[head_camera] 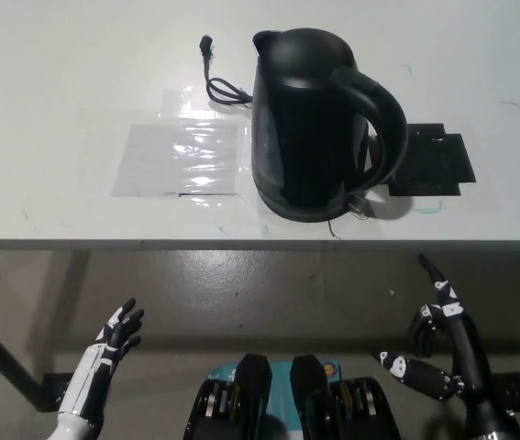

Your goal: A kettle is kept at the center of the table close to the robot and the robot uses its right index finger to press downwards on the transparent start boiling button

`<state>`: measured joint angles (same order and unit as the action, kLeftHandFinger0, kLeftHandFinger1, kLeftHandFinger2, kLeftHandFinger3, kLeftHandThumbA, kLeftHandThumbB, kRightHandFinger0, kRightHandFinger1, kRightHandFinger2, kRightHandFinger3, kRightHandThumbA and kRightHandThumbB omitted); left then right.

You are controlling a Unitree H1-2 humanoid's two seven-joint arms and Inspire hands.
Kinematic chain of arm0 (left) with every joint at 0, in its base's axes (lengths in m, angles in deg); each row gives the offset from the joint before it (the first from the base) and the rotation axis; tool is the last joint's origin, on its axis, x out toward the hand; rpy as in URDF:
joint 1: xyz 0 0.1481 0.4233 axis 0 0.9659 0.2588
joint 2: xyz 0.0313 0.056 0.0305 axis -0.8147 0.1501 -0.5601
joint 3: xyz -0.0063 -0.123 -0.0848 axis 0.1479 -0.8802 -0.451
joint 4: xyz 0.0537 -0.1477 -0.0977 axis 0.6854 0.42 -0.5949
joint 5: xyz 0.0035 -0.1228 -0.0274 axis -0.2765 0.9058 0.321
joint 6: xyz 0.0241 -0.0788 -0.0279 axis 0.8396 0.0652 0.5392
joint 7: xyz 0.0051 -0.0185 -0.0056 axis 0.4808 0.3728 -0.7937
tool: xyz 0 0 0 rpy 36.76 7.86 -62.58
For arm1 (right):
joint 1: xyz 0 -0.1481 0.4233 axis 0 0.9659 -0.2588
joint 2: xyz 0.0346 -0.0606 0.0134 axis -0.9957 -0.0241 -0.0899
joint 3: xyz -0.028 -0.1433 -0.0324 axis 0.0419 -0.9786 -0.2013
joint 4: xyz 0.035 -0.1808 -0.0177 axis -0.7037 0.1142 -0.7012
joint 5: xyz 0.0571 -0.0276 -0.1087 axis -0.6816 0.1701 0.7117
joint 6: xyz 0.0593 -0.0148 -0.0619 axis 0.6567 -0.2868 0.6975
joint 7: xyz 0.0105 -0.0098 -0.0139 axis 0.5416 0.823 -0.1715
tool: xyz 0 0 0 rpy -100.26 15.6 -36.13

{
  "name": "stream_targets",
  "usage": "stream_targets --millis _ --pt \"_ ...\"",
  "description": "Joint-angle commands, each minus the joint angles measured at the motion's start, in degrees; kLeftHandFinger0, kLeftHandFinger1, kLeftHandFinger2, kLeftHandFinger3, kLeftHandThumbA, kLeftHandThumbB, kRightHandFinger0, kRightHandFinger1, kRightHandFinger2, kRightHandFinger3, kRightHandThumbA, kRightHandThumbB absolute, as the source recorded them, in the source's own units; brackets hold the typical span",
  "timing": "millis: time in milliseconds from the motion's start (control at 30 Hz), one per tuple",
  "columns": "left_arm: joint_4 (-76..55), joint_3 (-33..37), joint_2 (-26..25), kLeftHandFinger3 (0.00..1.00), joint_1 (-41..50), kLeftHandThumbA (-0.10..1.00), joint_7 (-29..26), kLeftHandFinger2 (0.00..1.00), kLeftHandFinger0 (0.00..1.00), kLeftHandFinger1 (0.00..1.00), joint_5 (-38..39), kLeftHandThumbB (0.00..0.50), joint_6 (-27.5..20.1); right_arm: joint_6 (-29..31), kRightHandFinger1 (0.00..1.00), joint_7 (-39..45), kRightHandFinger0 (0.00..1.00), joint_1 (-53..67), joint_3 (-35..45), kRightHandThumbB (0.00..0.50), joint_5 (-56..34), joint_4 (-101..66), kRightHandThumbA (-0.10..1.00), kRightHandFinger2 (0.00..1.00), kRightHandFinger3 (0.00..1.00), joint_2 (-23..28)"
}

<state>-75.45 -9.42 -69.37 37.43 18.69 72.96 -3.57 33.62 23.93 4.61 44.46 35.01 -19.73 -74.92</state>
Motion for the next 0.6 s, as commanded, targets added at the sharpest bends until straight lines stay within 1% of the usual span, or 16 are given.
stream_targets --millis 0,100,300,333,433,567 --pt "-3.05 0.84 -1.82 1.0 -1.36 1.0 1.24 1.0 1.0 1.0 -1.63 0.356 -7.47 -6.59 0.0 -1.64 0.0 -6.17 -3.89 0.264 29.9 -13.66 1.0 0.0 1.0 2.54" --pt "-2.98 0.85 -1.81 1.0 -1.35 1.0 1.19 1.0 1.0 1.0 -1.75 0.351 -7.98 -7.72 0.0 -1.58 0.0 -7.67 -4.66 0.269 30.26 -11.71 1.0 0.0 1.0 2.7" --pt "-2.91 0.66 -1.86 1.0 -1.55 1.0 1.3 1.0 1.0 1.0 -1.41 0.357 -7.64 -9.4 0.0 -2.64 0.0 -10.55 -6.74 0.258 31.66 -6.92 1.0 0.0 1.0 3.11" --pt "-2.91 0.66 -1.87 1.0 -1.54 1.0 1.36 1.0 1.0 1.0 -1.35 0.352 -7.71 -9.77 0.0 -2.83 0.0 -10.98 -7.08 0.257 32.24 -6.2 1.0 0.0 1.0 3.23" --pt "-3.03 0.8 -1.96 1.0 -1.5 1.0 1.3 1.0 1.0 1.0 -1.9 0.385 -7.3 -10.94 0.0 -3.3 0.0 -12.14 -8.13 0.249 33.95 -3.91 1.0 0.0 1.0 3.7" --pt "-2.96 0.73 -1.91 1.0 -1.53 1.0 1.38 1.0 1.0 1.0 -1.92 0.378 -7.35 -12.55 0.0 -3.59 0.0 -13.23 -9.18 0.252 35.07 -1.57 1.0 0.0 1.0 3.97"
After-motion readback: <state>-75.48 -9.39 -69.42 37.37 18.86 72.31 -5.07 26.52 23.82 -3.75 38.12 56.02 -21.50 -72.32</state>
